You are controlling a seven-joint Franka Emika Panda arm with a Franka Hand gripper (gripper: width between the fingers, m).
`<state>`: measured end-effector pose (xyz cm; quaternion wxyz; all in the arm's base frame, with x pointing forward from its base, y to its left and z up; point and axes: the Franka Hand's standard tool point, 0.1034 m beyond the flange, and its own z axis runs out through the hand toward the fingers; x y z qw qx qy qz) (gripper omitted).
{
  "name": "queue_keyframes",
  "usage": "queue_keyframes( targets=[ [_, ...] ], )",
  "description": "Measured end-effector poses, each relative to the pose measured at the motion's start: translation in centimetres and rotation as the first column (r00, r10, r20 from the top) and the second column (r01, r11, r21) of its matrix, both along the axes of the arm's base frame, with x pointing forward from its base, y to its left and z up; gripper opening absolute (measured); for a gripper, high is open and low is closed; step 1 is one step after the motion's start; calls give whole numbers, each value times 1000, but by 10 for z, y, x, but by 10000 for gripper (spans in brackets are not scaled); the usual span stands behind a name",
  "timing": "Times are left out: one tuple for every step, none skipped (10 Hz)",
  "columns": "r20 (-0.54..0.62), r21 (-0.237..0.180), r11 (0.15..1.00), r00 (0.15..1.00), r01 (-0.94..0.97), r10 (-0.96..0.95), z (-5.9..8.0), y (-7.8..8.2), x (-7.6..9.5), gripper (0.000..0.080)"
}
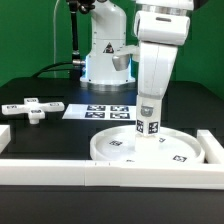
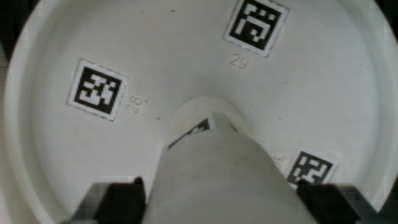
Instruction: Assemble round table
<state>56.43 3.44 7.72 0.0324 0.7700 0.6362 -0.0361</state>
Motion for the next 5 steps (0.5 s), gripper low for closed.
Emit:
queue_keyframes(
  targets=[
    [7, -1, 996, 996, 86, -86, 0, 1, 0, 407],
    [13, -2, 988, 988, 156, -156, 0, 1, -1, 407],
    [17, -2, 978, 977, 211, -211, 0, 2, -1, 407],
    [21, -2, 966, 966, 258, -258, 0, 2, -1, 407],
    [21, 6, 917, 917, 398, -398, -1, 2, -2, 407]
  ],
)
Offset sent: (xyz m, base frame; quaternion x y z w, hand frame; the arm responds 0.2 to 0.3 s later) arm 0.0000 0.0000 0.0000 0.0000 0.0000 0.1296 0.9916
